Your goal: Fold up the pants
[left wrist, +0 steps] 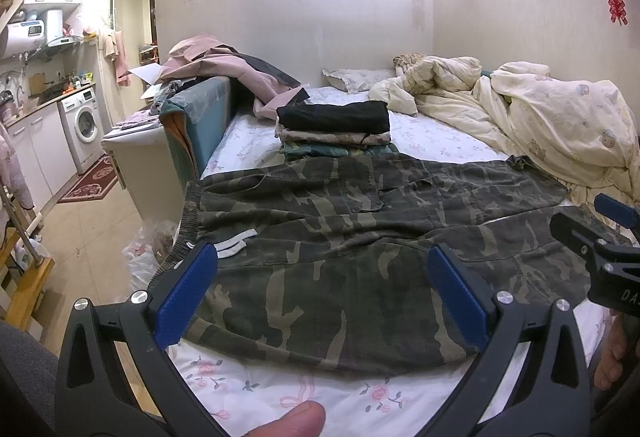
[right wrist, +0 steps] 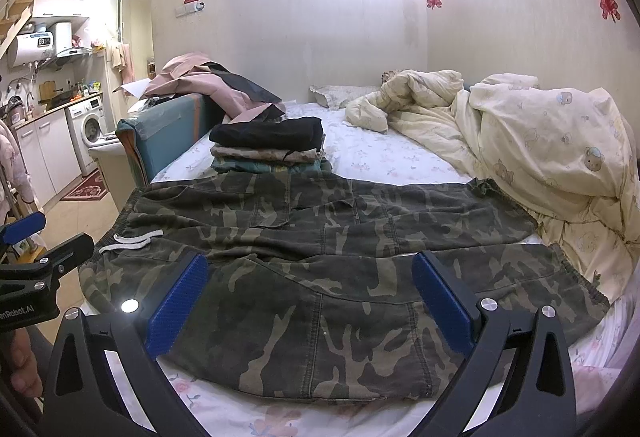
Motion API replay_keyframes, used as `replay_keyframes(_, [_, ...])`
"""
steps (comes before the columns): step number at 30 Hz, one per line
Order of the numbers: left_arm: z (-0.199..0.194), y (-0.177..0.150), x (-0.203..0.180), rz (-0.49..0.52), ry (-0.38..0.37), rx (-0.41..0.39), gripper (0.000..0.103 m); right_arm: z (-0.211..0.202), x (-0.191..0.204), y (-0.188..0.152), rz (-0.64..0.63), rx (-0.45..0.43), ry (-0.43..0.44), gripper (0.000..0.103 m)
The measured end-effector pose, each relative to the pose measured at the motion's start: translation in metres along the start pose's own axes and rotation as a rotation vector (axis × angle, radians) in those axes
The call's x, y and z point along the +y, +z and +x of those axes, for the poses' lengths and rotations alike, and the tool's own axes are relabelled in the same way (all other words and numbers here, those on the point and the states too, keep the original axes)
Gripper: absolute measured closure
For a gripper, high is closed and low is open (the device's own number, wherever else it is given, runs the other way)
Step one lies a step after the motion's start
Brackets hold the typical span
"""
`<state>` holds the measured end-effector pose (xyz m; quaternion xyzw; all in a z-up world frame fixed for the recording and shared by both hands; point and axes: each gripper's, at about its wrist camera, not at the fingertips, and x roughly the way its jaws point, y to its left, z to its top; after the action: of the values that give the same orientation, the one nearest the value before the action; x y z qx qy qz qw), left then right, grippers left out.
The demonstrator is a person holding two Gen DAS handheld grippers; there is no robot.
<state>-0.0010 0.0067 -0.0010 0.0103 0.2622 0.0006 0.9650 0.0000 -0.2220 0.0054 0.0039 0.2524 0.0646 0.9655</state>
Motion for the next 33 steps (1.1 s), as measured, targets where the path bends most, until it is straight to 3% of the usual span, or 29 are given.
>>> replay_keyframes(33, [-0.0002,-0.0002,-0.0003,0.004,0.001,0.001,0.000,0.0012,-0.0012,-0.0020,0.001,0.006,0.001,0.000])
